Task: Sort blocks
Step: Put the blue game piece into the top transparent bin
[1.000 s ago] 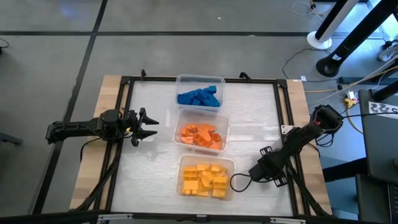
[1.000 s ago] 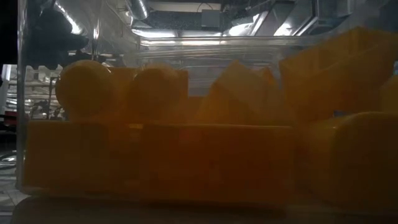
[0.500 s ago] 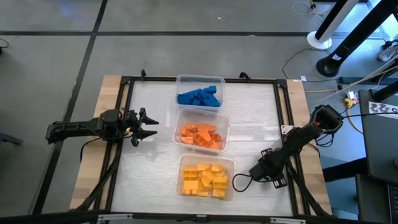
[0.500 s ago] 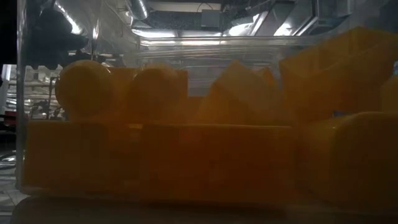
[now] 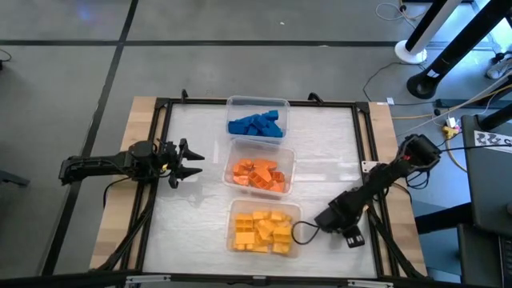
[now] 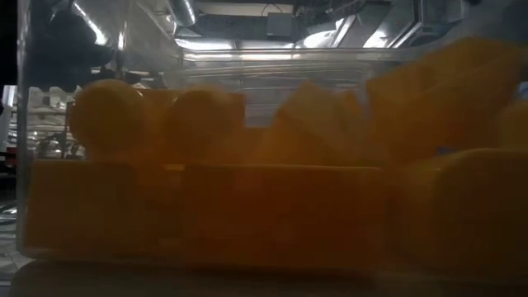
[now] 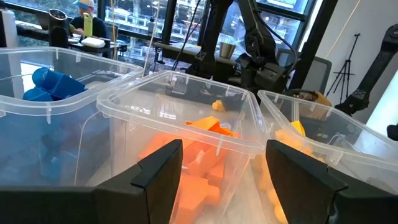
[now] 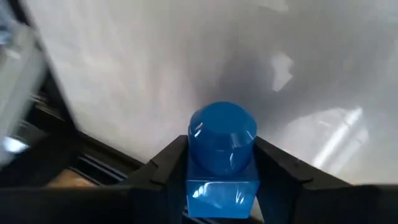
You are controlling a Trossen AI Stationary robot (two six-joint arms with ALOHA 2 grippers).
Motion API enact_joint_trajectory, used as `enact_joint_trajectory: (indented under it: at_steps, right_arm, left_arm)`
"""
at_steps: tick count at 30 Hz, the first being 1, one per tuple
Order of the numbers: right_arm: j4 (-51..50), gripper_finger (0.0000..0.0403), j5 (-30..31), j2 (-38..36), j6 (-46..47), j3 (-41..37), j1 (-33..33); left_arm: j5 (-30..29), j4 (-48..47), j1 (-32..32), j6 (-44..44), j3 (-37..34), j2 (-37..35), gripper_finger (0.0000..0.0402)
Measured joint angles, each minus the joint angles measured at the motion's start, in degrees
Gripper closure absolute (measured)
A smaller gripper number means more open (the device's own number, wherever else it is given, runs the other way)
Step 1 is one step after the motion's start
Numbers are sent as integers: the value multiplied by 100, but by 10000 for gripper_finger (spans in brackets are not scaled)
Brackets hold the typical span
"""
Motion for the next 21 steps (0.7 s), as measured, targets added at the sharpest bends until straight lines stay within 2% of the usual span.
enact_joint_trajectory:
  at_steps: [10, 21]
  right_arm:
    - [1267, 262, -812, 0, -34, 7, -792]
    - [1155, 255, -1351, -128, 5, 9, -937]
  left_arm:
    - [0, 0, 2, -2, 0, 0, 180]
    - [0, 1, 1, 0, 0, -1, 180]
